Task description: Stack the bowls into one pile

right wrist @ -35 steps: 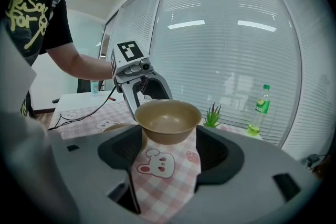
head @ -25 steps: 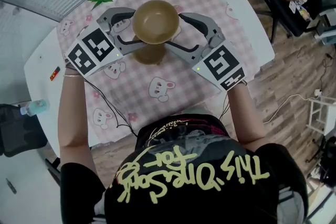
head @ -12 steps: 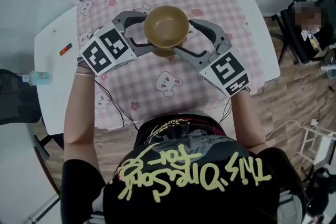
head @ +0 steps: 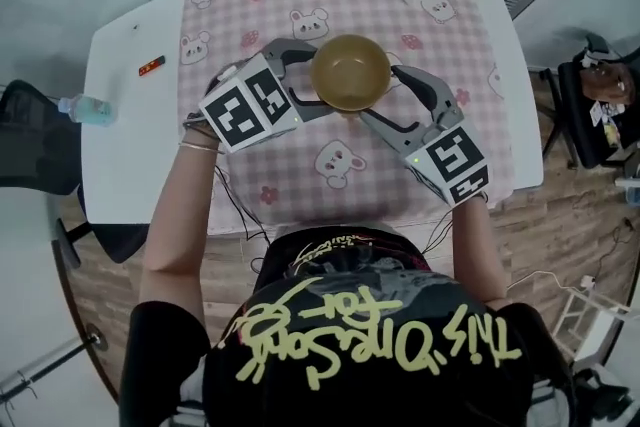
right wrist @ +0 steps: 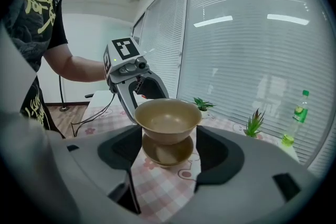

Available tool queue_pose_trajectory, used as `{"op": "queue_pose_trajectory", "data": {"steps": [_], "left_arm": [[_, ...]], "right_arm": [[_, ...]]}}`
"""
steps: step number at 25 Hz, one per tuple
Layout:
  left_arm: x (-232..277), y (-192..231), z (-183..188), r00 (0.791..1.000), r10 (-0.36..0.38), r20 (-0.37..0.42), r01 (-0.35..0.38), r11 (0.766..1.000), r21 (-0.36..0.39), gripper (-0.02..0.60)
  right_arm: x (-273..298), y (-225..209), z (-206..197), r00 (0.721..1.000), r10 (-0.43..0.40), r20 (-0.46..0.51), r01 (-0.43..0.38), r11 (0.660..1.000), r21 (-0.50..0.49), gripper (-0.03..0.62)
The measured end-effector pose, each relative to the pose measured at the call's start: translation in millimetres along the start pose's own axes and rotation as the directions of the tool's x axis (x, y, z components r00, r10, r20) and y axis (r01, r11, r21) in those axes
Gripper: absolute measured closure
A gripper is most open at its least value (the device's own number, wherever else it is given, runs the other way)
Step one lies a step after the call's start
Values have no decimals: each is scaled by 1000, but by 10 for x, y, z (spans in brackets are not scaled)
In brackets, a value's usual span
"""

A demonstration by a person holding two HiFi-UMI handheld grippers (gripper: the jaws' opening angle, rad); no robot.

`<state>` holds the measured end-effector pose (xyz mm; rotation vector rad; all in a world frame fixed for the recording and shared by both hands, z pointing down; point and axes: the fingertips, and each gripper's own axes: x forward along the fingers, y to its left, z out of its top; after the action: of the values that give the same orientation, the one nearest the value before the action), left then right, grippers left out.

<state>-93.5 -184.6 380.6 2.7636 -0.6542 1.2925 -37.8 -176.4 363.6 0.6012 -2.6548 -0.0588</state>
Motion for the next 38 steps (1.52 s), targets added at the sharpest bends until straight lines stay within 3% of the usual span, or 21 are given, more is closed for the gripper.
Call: {"op": "queue_pose_trajectory", "data": {"steps": [14,21,34,38], "left_arm": [[167,-132,-171,999,9,-34,-11,998,-64,222],[242,-114,-207,998,47,-39,-50,994,-97,190],[371,-59,-299,986,136,-97,-138,990,-22,173],[394,-65,-334,986,145,-81,-149,987,-51,166]], "right_arm": [[73,93,-250,997,53,-49,-51,998,31,284],[123,94,-313,996,59,-63,-56,998,41,285],[209,81,-434,995,69,-72,-63,994,92,285],[221,89,-426,995,74,-67,-67,993,97,286]]}}
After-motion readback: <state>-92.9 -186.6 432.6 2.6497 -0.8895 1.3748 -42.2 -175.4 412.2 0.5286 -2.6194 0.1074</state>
